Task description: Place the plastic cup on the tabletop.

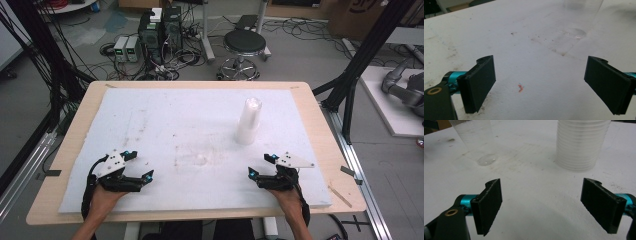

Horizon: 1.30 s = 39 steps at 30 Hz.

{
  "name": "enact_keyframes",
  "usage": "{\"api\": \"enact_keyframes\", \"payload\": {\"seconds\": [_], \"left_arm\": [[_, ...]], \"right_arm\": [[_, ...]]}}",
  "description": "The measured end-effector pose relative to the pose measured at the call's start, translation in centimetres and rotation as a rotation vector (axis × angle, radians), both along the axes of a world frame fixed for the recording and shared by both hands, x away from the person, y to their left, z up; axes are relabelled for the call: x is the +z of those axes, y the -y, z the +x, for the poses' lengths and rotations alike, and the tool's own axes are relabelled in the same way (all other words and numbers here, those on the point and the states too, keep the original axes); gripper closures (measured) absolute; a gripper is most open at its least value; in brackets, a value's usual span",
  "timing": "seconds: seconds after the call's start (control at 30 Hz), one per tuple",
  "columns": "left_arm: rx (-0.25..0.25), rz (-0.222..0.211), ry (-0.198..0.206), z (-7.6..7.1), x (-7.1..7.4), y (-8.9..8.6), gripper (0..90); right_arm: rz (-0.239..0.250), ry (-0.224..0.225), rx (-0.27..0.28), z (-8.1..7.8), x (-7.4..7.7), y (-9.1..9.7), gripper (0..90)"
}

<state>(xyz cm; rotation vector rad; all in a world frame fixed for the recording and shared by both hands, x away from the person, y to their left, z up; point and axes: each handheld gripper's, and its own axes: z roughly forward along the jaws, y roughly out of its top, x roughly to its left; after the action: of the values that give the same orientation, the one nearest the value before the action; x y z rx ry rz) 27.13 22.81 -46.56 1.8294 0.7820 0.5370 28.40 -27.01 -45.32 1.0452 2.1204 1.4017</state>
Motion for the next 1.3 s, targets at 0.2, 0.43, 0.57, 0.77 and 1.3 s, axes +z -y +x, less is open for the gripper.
{"api": "enact_keyframes", "payload": {"seconds": [0.2, 0.43, 0.57, 0.77, 1.3], "left_arm": [[0.018, -0.02, 0.003, 0.0, 0.0, -0.3, 10.7], [0.034, -0.052, -0.003, 0.0, -0.1, -0.6, 11.0], [0.044, -0.073, 0.007, -0.1, -0.1, -0.8, 11.0], [0.046, -0.092, 0.01, -0.1, -0.1, -1.0, 11.2], [0.05, -0.106, 0.009, -0.2, -0.1, -1.2, 11.2]], "right_arm": [[0.009, 0.003, 0.001, -0.1, 0.0, 0.0, 17.1], [0.003, 0.03, 0.005, -0.3, 0.0, 0.0, 17.1], [0.005, 0.028, 0.004, -0.3, 0.0, 0.0, 17.1], [0.013, 0.03, 0.003, -0.4, 0.0, 0.1, 17.1], [0.035, 0.04, 0.009, -0.5, 0.0, 0.3, 17.1]]}}
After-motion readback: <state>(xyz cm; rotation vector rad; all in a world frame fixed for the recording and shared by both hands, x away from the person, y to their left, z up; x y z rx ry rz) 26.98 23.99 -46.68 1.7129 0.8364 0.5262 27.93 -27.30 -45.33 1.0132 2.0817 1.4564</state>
